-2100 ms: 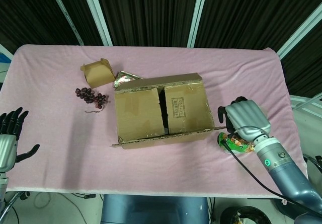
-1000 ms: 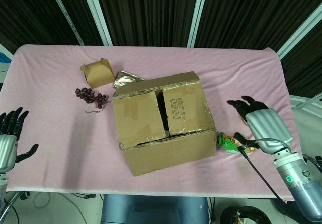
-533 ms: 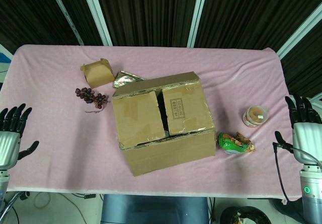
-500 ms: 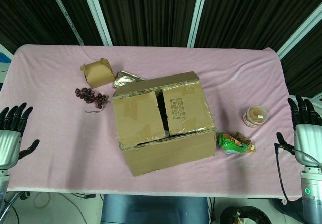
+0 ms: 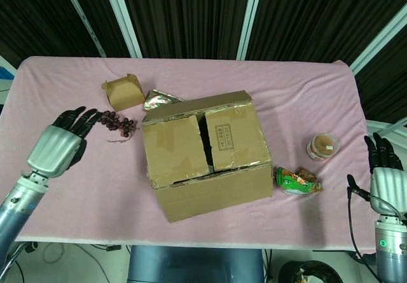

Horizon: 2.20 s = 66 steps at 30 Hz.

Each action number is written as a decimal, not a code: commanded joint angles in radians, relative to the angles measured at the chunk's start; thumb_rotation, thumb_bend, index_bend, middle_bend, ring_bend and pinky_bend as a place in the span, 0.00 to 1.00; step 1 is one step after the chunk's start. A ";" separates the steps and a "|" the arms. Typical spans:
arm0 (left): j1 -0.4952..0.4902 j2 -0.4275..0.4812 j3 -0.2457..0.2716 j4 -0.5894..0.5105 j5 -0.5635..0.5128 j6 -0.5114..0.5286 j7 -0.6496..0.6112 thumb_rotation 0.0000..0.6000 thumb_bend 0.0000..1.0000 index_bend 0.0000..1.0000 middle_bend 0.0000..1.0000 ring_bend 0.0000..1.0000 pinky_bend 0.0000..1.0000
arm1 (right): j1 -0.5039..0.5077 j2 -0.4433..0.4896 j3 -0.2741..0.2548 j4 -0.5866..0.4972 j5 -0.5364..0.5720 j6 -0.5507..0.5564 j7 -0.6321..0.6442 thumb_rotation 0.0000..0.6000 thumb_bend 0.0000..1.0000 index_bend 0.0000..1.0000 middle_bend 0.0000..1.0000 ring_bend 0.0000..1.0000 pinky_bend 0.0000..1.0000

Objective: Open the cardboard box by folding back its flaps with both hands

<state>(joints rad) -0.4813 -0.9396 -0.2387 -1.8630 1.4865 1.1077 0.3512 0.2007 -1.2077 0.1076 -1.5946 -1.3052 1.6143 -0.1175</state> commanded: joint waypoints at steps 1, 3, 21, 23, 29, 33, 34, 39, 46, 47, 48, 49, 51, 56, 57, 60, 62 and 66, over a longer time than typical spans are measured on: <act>-0.194 0.041 -0.075 -0.016 -0.082 -0.236 0.086 1.00 0.71 0.09 0.14 0.10 0.21 | -0.005 -0.005 0.012 0.012 0.007 -0.014 0.023 1.00 0.35 0.00 0.00 0.00 0.22; -0.264 0.033 -0.092 0.007 -0.115 -0.322 0.105 1.00 0.73 0.10 0.15 0.10 0.21 | -0.007 -0.007 0.016 0.015 0.008 -0.020 0.038 1.00 0.35 0.00 0.00 0.00 0.22; -0.629 -0.169 -0.079 0.175 -0.276 -0.609 0.220 1.00 0.77 0.22 0.32 0.23 0.33 | -0.012 -0.030 0.044 0.056 0.003 -0.061 0.087 1.00 0.36 0.00 0.00 0.00 0.22; -0.648 -0.194 -0.071 0.192 -0.290 -0.614 0.227 1.00 0.77 0.24 0.34 0.25 0.35 | -0.013 -0.031 0.046 0.057 0.005 -0.065 0.089 1.00 0.36 0.00 0.00 0.00 0.22; -0.716 -0.277 -0.039 0.262 -0.344 -0.611 0.268 1.00 0.77 0.25 0.36 0.26 0.37 | -0.016 -0.032 0.050 0.056 0.002 -0.076 0.092 1.00 0.36 0.00 0.00 0.00 0.22; -0.758 -0.317 -0.026 0.285 -0.377 -0.612 0.287 1.00 0.79 0.25 0.37 0.26 0.37 | -0.018 -0.033 0.053 0.056 0.000 -0.082 0.092 1.00 0.36 0.00 0.00 0.00 0.22; -0.764 -0.322 -0.025 0.287 -0.380 -0.612 0.290 1.00 0.79 0.25 0.38 0.26 0.37 | -0.018 -0.033 0.053 0.055 0.000 -0.082 0.092 1.00 0.37 0.00 0.00 0.00 0.22; -0.818 -0.371 -0.004 0.312 -0.419 -0.608 0.319 1.00 0.79 0.26 0.40 0.27 0.37 | -0.020 -0.030 0.055 0.051 -0.003 -0.094 0.101 1.00 0.38 0.00 0.00 0.00 0.22; -0.867 -0.411 0.032 0.324 -0.467 -0.590 0.349 1.00 0.79 0.27 0.41 0.27 0.37 | -0.024 -0.029 0.057 0.051 -0.011 -0.101 0.111 1.00 0.39 0.00 0.00 0.00 0.22; -0.872 -0.415 0.039 0.326 -0.474 -0.587 0.354 1.00 0.79 0.27 0.41 0.27 0.37 | -0.024 -0.029 0.058 0.050 -0.012 -0.102 0.113 1.00 0.39 0.00 0.00 0.00 0.22; -0.877 -0.418 0.046 0.328 -0.482 -0.585 0.359 1.00 0.80 0.27 0.42 0.28 0.37 | -0.025 -0.029 0.058 0.049 -0.012 -0.103 0.114 1.00 0.39 0.00 0.00 0.00 0.22; -0.881 -0.420 0.053 0.329 -0.492 -0.583 0.362 1.00 0.81 0.28 0.43 0.28 0.37 | -0.025 -0.028 0.059 0.049 -0.014 -0.104 0.114 1.00 0.39 0.00 0.00 0.00 0.22; -0.891 -0.423 0.070 0.329 -0.515 -0.579 0.372 1.00 0.83 0.31 0.46 0.31 0.38 | -0.026 -0.029 0.060 0.050 -0.017 -0.104 0.115 1.00 0.39 0.00 0.00 0.00 0.22; -0.910 -0.420 0.103 0.323 -0.551 -0.565 0.392 1.00 0.96 0.40 0.58 0.40 0.43 | -0.029 -0.029 0.064 0.049 -0.017 -0.107 0.120 1.00 0.41 0.00 0.00 0.00 0.22; -0.913 -0.417 0.108 0.320 -0.557 -0.561 0.396 1.00 0.98 0.41 0.60 0.41 0.44 | -0.029 -0.029 0.065 0.049 -0.016 -0.107 0.121 1.00 0.41 0.00 0.00 0.00 0.22; -0.923 -0.406 0.116 0.307 -0.576 -0.541 0.402 1.00 1.00 0.44 0.64 0.44 0.45 | -0.030 -0.030 0.067 0.049 -0.016 -0.109 0.123 1.00 0.42 0.00 0.00 0.00 0.22; -0.928 -0.396 0.115 0.298 -0.586 -0.529 0.402 1.00 1.00 0.44 0.65 0.45 0.46 | -0.031 -0.030 0.068 0.048 -0.017 -0.111 0.122 1.00 0.42 0.00 0.00 0.00 0.22; -0.940 -0.362 0.115 0.265 -0.604 -0.514 0.400 1.00 1.00 0.46 0.67 0.47 0.48 | -0.032 -0.031 0.069 0.047 -0.018 -0.114 0.121 1.00 0.43 0.00 0.00 0.00 0.22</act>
<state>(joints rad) -1.4160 -1.3144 -0.1240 -1.5857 0.8909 0.5890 0.7519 0.1684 -1.2390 0.1768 -1.5472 -1.3236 1.5007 0.0031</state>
